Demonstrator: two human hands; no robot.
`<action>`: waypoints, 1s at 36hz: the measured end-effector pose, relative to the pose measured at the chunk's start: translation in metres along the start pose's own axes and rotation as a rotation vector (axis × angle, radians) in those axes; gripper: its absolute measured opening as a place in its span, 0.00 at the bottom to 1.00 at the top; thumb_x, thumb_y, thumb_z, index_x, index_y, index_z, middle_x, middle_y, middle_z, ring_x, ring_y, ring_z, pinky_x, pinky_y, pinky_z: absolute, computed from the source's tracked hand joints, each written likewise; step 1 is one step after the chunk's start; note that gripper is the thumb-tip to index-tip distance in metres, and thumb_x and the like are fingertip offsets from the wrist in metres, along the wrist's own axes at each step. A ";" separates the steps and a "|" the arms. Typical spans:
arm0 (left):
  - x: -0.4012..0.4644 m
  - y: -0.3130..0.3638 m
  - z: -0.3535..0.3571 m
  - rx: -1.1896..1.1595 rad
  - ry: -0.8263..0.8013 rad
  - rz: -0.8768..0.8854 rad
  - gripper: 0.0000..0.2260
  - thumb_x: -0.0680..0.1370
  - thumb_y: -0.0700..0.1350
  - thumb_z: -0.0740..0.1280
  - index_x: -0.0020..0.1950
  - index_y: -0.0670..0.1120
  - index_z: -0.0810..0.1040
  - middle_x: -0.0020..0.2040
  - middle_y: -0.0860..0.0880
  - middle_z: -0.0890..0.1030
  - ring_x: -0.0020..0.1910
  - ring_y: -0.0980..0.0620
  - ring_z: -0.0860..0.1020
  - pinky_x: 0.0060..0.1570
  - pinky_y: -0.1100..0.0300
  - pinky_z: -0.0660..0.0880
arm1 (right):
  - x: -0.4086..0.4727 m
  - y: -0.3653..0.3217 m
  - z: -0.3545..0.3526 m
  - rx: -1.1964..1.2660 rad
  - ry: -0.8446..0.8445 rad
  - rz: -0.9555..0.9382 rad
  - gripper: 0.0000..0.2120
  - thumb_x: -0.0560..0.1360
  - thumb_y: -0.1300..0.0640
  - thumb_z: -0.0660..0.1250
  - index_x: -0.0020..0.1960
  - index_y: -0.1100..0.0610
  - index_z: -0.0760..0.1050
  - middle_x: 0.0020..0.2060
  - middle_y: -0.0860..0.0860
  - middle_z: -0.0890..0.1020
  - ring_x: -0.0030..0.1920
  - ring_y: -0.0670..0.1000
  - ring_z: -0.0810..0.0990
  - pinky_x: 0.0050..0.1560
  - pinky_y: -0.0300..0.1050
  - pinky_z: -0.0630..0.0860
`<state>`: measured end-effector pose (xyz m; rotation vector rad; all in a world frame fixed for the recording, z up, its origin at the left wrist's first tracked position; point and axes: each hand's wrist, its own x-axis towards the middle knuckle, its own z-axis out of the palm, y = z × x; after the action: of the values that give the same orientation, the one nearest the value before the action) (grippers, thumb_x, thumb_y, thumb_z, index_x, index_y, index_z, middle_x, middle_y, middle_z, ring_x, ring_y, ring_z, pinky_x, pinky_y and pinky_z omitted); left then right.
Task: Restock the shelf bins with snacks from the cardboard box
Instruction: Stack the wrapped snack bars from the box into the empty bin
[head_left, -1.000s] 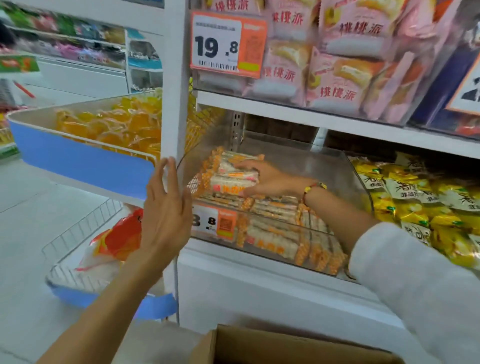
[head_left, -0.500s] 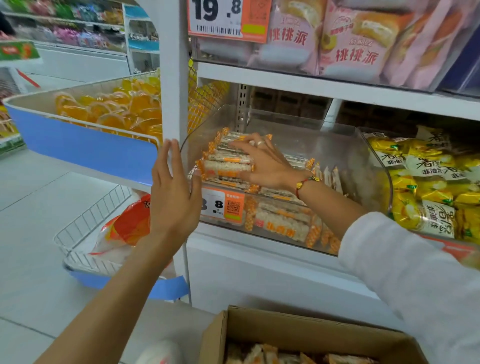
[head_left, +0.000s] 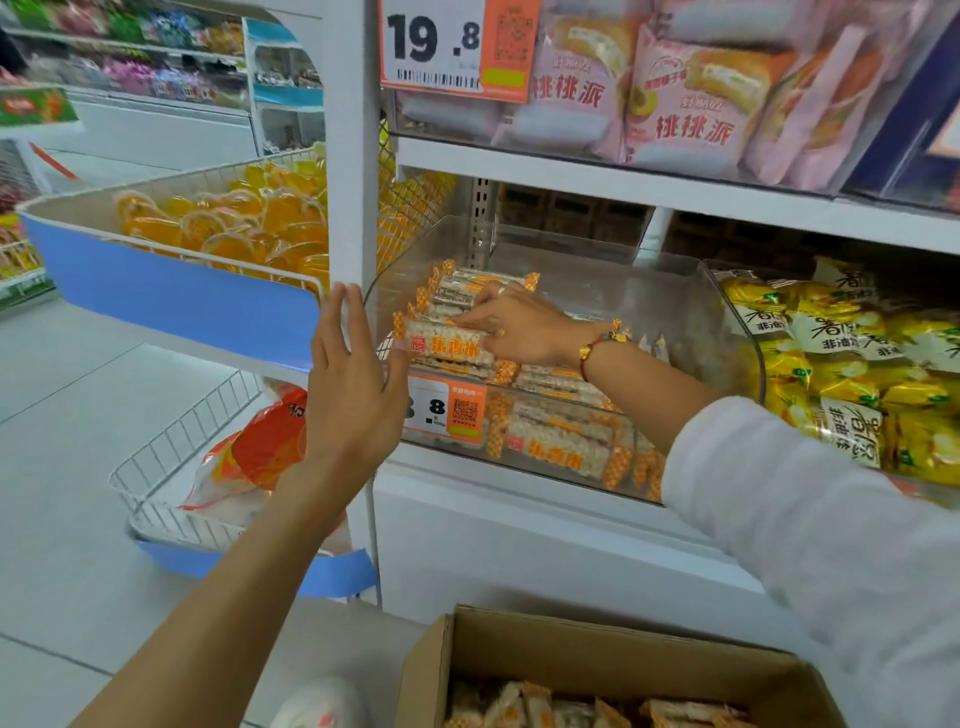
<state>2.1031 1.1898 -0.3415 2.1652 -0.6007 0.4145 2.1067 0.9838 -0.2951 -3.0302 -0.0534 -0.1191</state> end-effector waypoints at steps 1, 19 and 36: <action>0.000 0.000 -0.001 -0.002 -0.005 0.000 0.29 0.83 0.53 0.53 0.79 0.47 0.44 0.79 0.50 0.43 0.78 0.51 0.43 0.73 0.54 0.48 | 0.000 -0.002 -0.002 0.026 0.033 0.004 0.22 0.77 0.61 0.63 0.70 0.49 0.71 0.62 0.52 0.72 0.63 0.54 0.67 0.49 0.45 0.66; -0.011 0.001 -0.010 0.099 0.143 0.101 0.23 0.80 0.45 0.62 0.74 0.44 0.62 0.73 0.45 0.64 0.70 0.45 0.64 0.65 0.50 0.66 | -0.016 -0.009 -0.008 0.275 0.200 0.012 0.12 0.77 0.58 0.66 0.61 0.51 0.79 0.55 0.50 0.80 0.52 0.47 0.74 0.54 0.47 0.75; -0.094 0.080 0.021 0.342 -0.634 0.306 0.12 0.80 0.56 0.60 0.61 0.56 0.74 0.57 0.59 0.78 0.56 0.54 0.77 0.53 0.55 0.75 | -0.288 0.008 0.064 0.409 -0.166 0.352 0.10 0.79 0.51 0.64 0.59 0.44 0.77 0.45 0.38 0.77 0.47 0.44 0.78 0.49 0.42 0.75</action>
<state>1.9829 1.1553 -0.3481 2.5444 -1.2995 -0.0341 1.8249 0.9741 -0.3825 -2.5841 0.3907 0.1544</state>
